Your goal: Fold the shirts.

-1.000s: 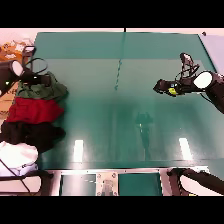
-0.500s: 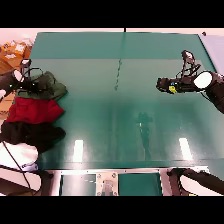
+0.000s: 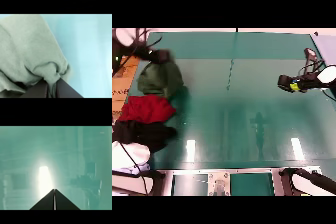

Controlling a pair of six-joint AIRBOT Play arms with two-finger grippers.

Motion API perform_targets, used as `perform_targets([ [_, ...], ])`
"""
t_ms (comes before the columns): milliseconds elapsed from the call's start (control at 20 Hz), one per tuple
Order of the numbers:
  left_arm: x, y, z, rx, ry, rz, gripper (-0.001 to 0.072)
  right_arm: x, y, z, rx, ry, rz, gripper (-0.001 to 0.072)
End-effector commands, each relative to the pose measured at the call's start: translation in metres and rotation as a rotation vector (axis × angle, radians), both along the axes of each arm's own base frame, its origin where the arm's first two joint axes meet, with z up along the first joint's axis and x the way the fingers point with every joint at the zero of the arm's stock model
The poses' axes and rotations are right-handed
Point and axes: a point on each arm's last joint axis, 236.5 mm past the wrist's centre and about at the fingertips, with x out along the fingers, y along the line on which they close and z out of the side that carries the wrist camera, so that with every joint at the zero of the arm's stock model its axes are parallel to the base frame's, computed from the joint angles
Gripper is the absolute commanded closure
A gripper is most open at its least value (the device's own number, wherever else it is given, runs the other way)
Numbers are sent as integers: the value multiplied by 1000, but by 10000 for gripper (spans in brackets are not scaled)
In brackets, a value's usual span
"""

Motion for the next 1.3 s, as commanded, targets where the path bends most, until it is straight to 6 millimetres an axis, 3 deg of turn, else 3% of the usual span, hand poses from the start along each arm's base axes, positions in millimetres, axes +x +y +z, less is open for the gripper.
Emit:
perform_targets([
  [0, -55, -123, 73, -98, -97, -243, 689, -14, -38, 14, -5, 23, -66, 696],
  [150, -104, -206, 57, -116, -26, -412, 687, -22, -62, 32, -14, -16, -128, 696],
  [300, -151, -277, 7, -147, 86, -548, 686, -28, -67, 35, -13, -9, -140, 695],
  [350, -169, -298, -14, -165, 134, -584, 538, -31, -66, 33, -10, 6, -138, 693],
  [400, -182, -310, -32, -163, 174, -607, 132, -34, -65, 31, -5, 21, -134, 605],
  [450, -189, -312, -47, -144, 213, -621, -8, -36, -63, 30, 1, 32, -131, 366],
  [500, -187, -305, -52, -121, 227, -616, -7, -37, -63, 29, 2, 37, -130, 229],
  [600, -162, -265, -48, -46, 228, -561, -7, -38, -62, 29, 4, 38, -129, 223],
  [700, -132, -207, -41, -6, 272, -436, -7, -40, -59, 26, 19, 51, -125, 222],
  [800, -115, -146, -50, -2, 360, -312, -7, -46, -53, 9, 45, 91, -124, 222],
  [900, -110, -91, -77, -5, 462, -198, -7, -55, -36, -21, 116, 153, -100, 222],
  [1050, -109, -27, -136, -38, 559, -28, -7, -66, 15, -64, 301, 214, -20, 222],
  [1150, -97, -2, -169, -78, 525, 77, -7, -68, 49, -87, 374, 245, 40, 223],
  [1250, -88, -4, -192, -145, 497, 98, -7, -65, 90, -101, 432, 275, 121, 224],
])
